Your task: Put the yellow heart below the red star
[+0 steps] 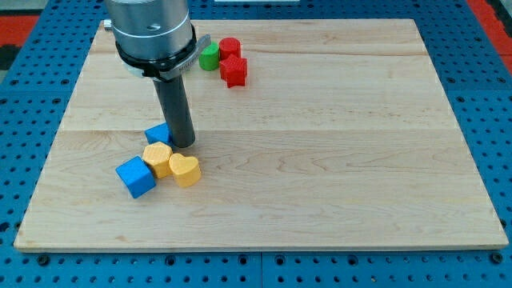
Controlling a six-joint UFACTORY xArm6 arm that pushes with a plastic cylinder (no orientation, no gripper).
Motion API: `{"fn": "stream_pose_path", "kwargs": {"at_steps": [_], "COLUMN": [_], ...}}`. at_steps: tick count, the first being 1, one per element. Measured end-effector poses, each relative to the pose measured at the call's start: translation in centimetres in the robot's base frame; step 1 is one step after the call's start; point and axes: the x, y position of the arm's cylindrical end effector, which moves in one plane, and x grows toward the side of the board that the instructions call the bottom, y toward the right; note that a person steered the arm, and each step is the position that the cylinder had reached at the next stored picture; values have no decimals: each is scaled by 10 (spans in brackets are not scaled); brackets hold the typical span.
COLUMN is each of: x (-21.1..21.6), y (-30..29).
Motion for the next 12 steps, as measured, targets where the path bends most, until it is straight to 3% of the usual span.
{"fn": "stream_pose_path", "kwargs": {"at_steps": [2,5,6,8,9,11,12], "x": [0,-35,-35,-20,4,24,25], "y": [0,-7,-89,-125,-112,-15,-7]}}
